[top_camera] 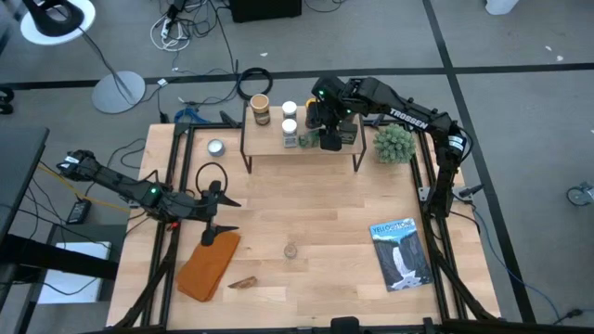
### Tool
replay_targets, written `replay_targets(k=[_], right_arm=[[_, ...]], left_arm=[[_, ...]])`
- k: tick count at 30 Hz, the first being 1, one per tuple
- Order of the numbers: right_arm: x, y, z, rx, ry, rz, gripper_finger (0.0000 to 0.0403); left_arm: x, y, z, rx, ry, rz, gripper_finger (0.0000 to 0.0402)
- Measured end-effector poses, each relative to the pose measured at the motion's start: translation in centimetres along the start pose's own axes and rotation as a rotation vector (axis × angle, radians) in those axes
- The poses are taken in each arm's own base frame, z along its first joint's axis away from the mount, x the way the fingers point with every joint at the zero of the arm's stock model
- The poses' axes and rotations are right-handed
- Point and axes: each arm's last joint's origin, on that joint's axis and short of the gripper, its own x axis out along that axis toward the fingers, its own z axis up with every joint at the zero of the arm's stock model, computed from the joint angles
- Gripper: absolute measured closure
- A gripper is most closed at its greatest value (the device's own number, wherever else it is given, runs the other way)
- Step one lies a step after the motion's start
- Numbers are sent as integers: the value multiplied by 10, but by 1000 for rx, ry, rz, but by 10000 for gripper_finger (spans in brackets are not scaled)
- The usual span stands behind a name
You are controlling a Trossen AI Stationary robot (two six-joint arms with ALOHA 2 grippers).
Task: Shelf spices
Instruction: Put the green seasoning bottle on the shelf
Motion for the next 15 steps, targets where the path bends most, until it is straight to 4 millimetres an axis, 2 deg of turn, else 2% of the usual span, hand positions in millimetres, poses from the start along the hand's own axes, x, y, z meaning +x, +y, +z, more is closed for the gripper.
replay_targets(k=[15], right_arm=[[0,4,2,39,-3,4,183]], left_arm=[[0,0,0,0,0,0,66]])
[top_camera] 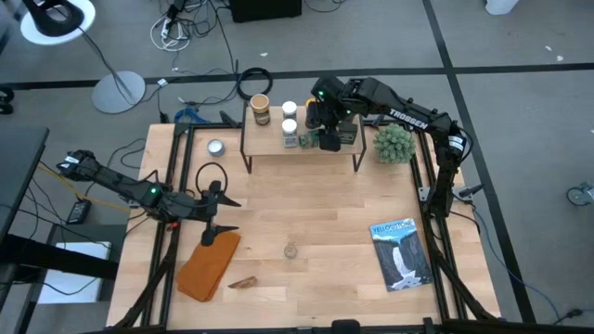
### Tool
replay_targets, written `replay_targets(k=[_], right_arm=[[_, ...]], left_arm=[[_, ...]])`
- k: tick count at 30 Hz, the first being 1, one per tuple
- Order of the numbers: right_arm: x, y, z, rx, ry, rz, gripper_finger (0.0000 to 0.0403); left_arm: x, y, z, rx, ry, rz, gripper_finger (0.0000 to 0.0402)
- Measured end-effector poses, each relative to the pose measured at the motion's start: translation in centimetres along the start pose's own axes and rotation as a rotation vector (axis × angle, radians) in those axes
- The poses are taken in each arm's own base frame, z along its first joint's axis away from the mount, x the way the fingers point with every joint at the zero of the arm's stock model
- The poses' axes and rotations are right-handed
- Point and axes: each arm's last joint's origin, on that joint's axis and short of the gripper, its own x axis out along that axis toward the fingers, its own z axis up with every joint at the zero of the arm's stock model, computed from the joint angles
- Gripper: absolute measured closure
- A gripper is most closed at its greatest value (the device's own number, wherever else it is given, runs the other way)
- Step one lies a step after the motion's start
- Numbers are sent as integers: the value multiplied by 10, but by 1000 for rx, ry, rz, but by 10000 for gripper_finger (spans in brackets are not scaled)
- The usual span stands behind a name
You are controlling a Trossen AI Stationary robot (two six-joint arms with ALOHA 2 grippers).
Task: Shelf spices
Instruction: Put the green seasoning bottle on the shelf
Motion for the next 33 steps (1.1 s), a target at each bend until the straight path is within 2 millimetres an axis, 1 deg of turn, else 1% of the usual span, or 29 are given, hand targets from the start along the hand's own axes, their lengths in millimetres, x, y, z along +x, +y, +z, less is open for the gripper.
replay_targets(k=[4,13,17,20,25,33], right_arm=[[0,1,0,36,0,2,183],[1,0,0,0,0,0,183],[12,2,-6,-57,37,7,183],[22,3,-8,-106,53,-31,183],[30,4,-8,-150,39,-40,183],[47,7,-16,-188,55,-31,183]], left_arm=[[0,0,0,0,0,0,66],[0,0,0,0,1,0,66],[0,0,0,0,1,0,66],[0,0,0,0,1,0,66],[0,0,0,0,1,0,66],[0,0,0,0,1,0,66]])
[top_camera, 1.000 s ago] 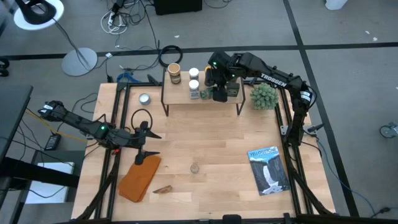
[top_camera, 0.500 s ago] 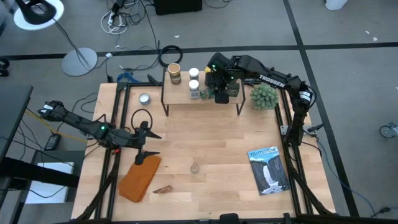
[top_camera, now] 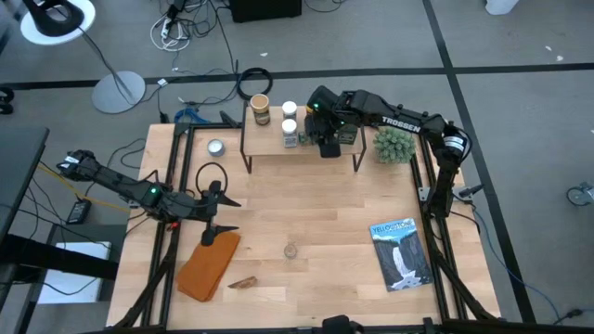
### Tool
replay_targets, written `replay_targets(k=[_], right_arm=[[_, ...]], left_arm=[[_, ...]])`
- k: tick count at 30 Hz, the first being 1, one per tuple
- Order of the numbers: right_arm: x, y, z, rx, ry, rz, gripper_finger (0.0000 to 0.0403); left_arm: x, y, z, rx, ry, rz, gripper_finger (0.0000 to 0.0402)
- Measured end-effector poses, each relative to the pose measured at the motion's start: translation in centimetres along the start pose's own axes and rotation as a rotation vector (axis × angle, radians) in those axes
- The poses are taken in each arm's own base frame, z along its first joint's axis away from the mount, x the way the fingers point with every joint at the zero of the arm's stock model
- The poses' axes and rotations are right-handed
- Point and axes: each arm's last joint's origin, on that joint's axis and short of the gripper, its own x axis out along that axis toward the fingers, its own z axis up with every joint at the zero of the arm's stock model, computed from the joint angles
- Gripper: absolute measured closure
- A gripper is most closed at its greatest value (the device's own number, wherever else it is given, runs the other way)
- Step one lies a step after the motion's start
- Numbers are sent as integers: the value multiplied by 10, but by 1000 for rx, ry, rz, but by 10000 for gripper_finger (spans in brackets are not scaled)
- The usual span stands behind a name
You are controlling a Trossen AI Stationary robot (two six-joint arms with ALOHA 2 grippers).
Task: Shelf spices
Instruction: Put the green seasoning bottle on the shelf
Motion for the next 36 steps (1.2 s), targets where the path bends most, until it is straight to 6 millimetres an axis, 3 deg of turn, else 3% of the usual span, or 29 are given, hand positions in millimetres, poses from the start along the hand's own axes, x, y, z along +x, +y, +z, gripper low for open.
replay_targets(k=[17,26,36], right_arm=[[1,3,3,63,-18,5,188],[-5,4,14,33,-71,-10,191],[-3,-2,8,87,-50,-18,199]], left_arm=[[0,0,0,0,0,0,66],[0,0,0,0,0,0,66],[0,0,0,0,0,0,66]])
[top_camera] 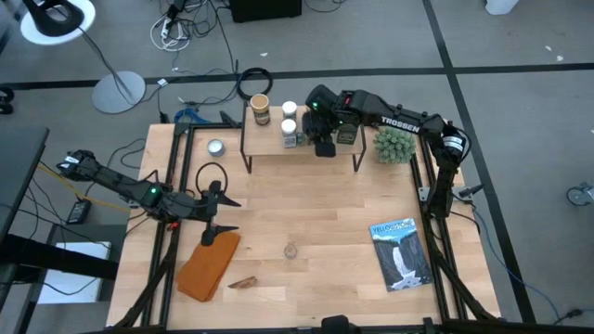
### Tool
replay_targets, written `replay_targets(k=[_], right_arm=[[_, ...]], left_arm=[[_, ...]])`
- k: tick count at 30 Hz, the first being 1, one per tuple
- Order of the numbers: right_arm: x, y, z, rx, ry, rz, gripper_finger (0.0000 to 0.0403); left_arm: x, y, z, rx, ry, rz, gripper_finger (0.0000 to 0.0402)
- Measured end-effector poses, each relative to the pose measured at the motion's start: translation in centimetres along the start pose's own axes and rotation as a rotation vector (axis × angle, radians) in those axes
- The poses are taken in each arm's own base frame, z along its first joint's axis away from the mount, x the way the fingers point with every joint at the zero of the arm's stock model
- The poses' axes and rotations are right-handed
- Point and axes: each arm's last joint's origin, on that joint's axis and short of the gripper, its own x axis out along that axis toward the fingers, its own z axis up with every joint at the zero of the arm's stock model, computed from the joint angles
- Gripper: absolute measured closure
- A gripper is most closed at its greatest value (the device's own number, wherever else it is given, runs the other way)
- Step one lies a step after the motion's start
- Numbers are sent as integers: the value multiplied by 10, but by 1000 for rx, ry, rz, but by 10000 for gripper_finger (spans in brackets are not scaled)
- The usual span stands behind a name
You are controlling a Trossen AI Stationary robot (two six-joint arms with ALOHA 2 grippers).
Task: Shelf spices
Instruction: Put the green seasoning bottle on the shelf
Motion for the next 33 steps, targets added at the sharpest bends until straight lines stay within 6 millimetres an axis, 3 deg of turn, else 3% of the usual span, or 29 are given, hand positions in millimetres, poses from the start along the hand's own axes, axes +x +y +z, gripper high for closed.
replay_targets(k=[13,27,33], right_arm=[[0,0,1,35,-4,-2,192],[-1,0,1,51,-8,-5,80],[-1,0,3,102,-26,-14,54]], left_arm=[[0,0,0,0,0,0,66],[0,0,0,0,0,0,66],[0,0,0,0,0,0,66]])
